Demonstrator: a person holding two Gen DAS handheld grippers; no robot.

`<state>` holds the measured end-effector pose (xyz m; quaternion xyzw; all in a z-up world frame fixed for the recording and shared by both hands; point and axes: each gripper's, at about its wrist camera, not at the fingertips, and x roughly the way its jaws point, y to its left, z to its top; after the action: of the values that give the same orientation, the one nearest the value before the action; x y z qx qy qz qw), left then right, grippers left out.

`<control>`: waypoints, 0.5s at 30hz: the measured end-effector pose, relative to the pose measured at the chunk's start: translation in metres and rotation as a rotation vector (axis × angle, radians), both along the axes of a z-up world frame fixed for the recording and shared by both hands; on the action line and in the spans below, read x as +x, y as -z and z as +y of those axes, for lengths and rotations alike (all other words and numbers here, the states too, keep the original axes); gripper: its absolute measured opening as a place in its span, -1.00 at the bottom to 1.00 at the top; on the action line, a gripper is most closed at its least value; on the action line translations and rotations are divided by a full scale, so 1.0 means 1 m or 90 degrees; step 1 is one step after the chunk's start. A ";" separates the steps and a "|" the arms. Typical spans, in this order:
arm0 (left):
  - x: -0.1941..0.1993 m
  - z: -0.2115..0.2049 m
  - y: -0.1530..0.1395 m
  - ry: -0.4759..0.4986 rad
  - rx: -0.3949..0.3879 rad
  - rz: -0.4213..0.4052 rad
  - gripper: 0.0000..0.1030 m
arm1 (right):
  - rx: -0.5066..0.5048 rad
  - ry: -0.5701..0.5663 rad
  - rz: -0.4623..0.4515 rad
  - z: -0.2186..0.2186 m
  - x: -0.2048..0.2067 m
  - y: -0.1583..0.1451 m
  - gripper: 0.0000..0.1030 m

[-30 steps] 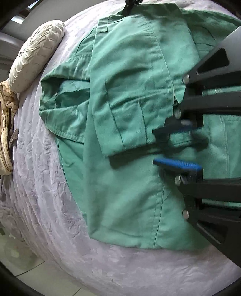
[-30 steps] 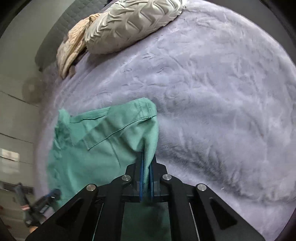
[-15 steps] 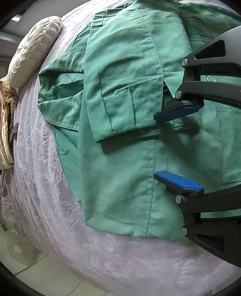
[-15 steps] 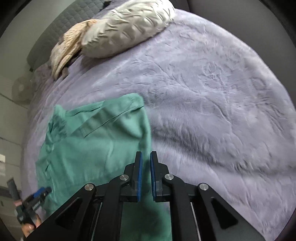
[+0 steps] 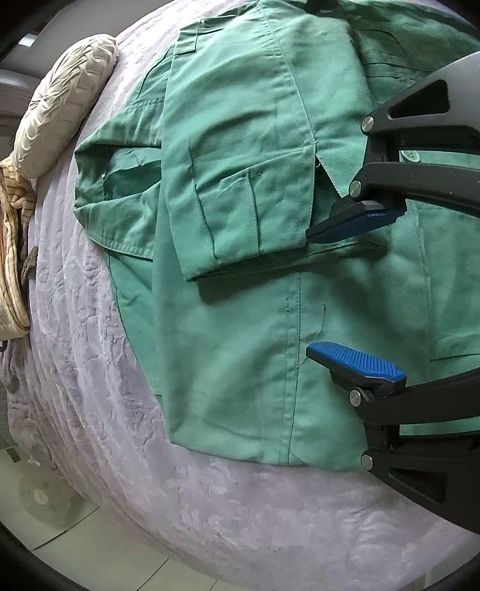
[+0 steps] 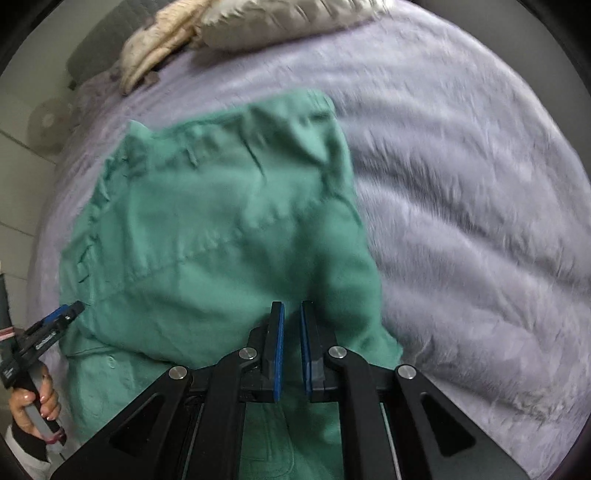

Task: Fold large clothes
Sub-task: 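Lay the sleeve flat and open the right tool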

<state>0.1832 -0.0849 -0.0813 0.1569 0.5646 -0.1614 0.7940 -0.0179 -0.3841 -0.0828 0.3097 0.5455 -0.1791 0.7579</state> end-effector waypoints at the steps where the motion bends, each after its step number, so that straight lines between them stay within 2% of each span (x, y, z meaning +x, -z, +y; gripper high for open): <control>1: 0.000 0.000 0.000 0.001 0.001 -0.001 0.11 | 0.014 0.008 0.000 -0.002 -0.003 0.004 -0.82; 15: -0.014 0.000 -0.014 0.005 0.014 -0.010 0.11 | 0.021 0.010 0.001 0.012 -0.020 -0.014 -0.82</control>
<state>0.1693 -0.0845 -0.0670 0.1692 0.5594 -0.1572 0.7961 -0.0378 -0.3725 -0.0686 0.3261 0.5465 -0.1761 0.7510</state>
